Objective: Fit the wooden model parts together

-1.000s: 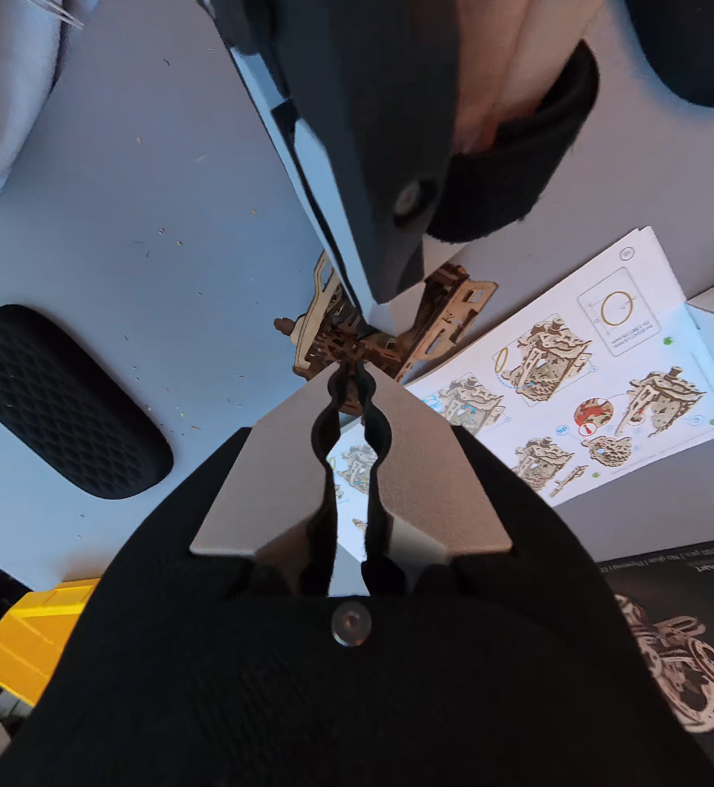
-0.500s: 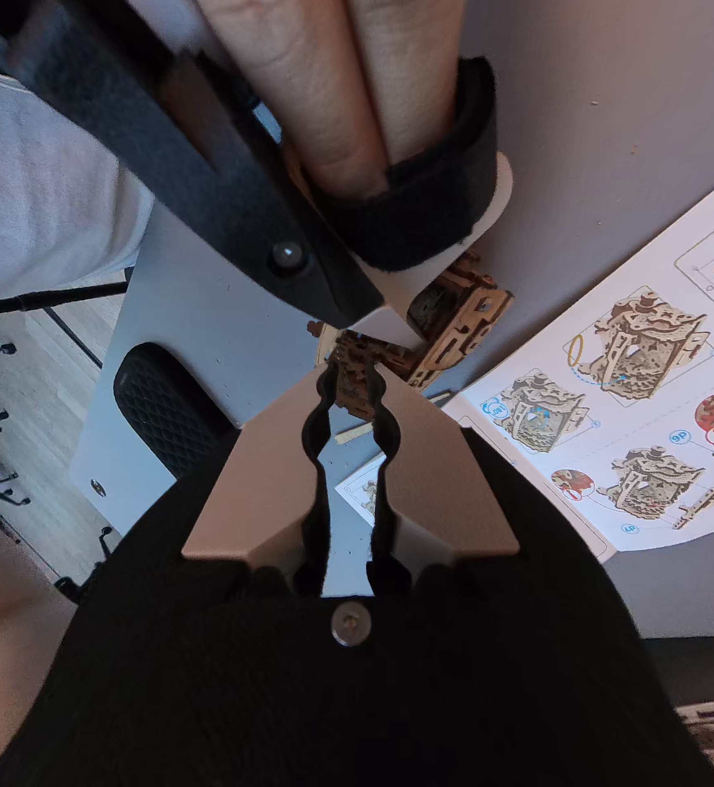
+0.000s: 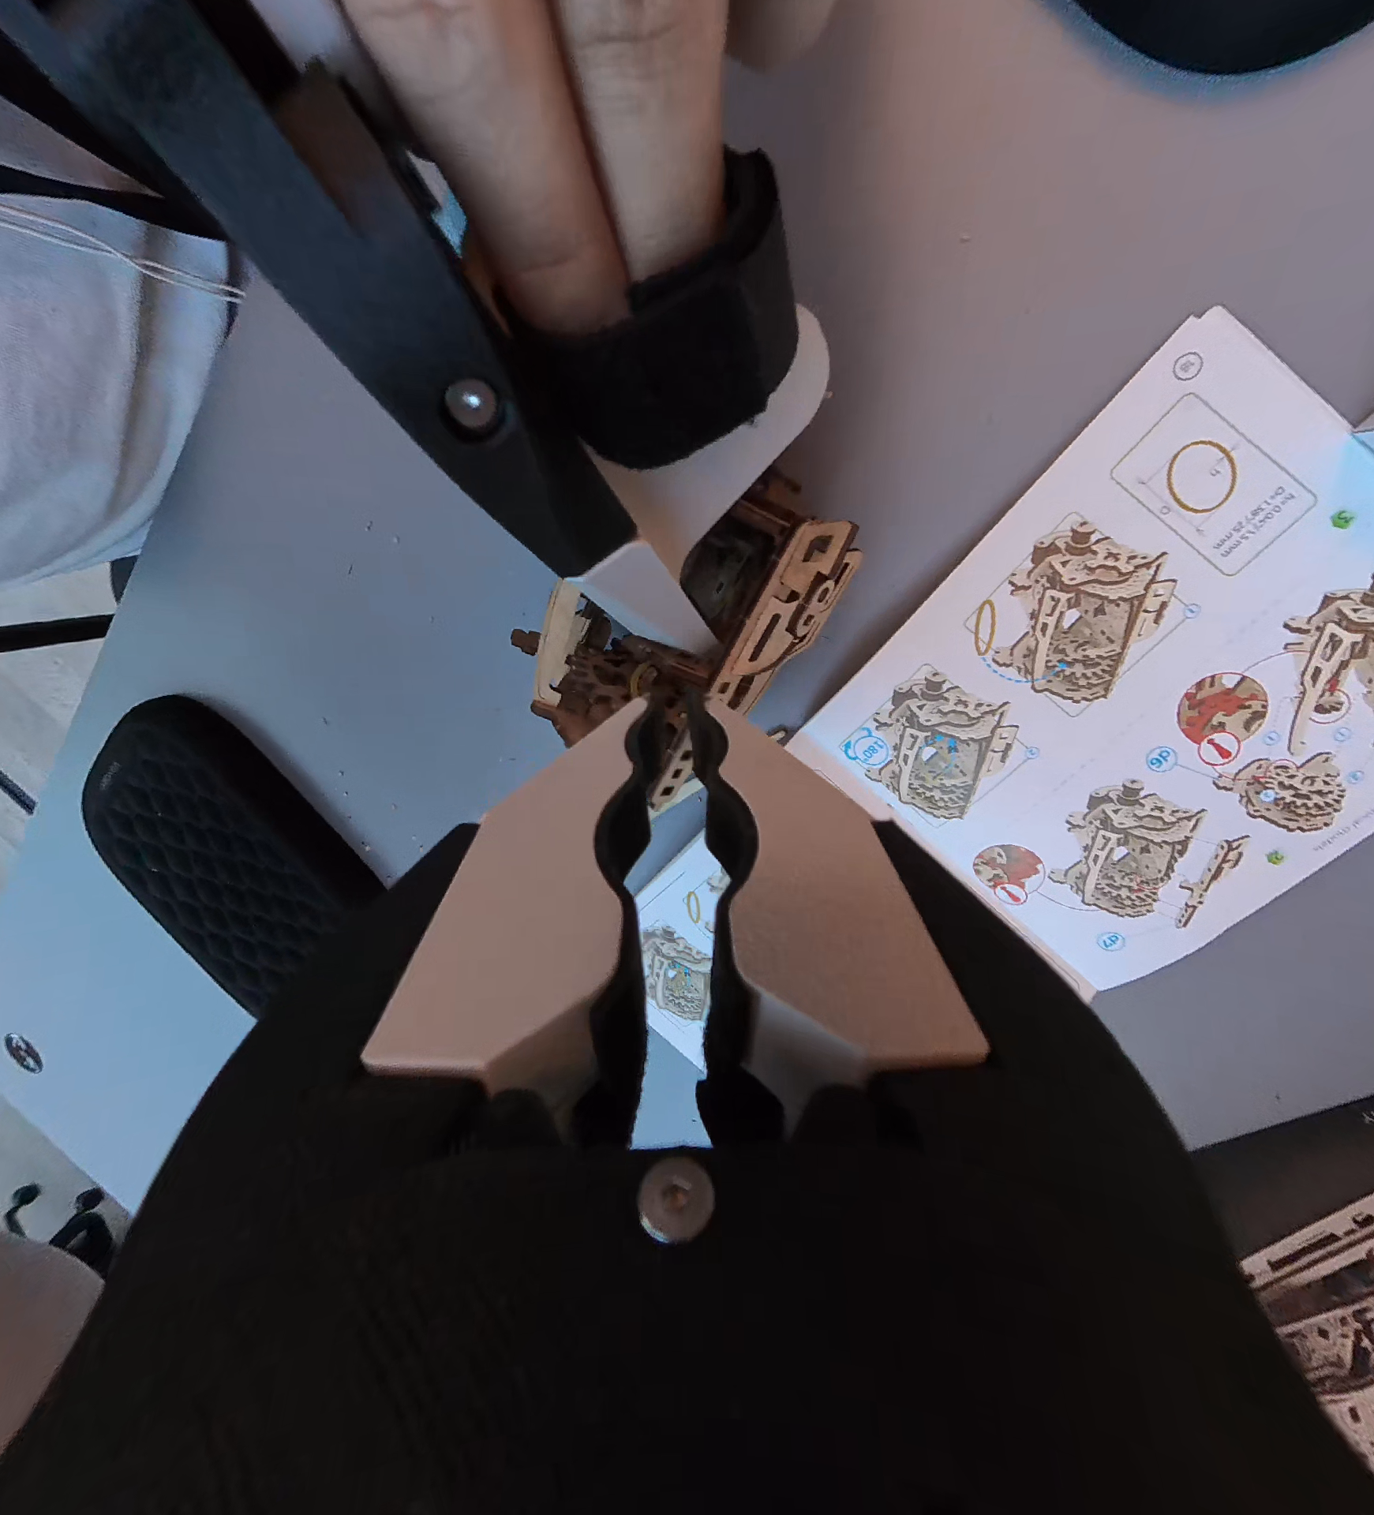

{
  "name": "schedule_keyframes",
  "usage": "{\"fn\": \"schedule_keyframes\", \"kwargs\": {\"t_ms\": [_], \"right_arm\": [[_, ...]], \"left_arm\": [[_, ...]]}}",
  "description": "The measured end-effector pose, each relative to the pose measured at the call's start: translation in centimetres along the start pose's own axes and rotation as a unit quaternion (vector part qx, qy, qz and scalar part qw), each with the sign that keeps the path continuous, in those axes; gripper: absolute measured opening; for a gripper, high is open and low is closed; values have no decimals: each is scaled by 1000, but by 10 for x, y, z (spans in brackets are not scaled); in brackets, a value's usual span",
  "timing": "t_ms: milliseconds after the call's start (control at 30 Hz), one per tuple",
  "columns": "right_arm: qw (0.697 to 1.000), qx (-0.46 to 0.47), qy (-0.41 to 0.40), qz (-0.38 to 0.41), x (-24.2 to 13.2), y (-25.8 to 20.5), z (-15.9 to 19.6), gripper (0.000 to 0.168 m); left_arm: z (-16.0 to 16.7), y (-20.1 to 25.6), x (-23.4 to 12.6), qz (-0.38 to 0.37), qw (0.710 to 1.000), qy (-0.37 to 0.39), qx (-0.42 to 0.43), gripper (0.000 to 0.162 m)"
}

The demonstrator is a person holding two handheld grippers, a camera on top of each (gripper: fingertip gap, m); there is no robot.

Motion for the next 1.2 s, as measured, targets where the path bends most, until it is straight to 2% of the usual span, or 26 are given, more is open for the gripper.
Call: {"fn": "schedule_keyframes", "kwargs": {"t_ms": [167,267,333,400,500,667,733,1200], "right_arm": [[998,-44,14,38,2,-3,5,5],[996,-54,61,46,-6,-7,7,7],[994,-42,96,14,-12,-11,9,23],[995,-29,93,-36,-11,-19,12,36],[996,-48,65,-41,-4,-26,13,41],[992,-121,10,27,1,-30,10,38],[990,-138,6,22,-1,-34,6,33],[979,-191,-63,28,14,-39,5,29]], "left_arm": [[-2,1,-2,0,1000,2,0,0],[-5,3,-2,-1,1000,2,4,0],[-7,4,-1,-2,1000,1,7,0],[-9,5,-1,-1,1000,1,8,0],[-13,7,-1,0,1000,3,9,0],[-20,8,3,0,1000,7,9,0],[-22,8,4,0,1000,7,10,0],[-26,7,5,-3,1000,10,11,0]]}}
Point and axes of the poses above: each gripper's, where its closed fingertips meet, x out along the fingers, z out of its underside, y = z × x across the jaws, the point moved 8 cm from there along -x, back along the fingers, and after that the axes turned 1 degree about -z, right-handed, at the moved point
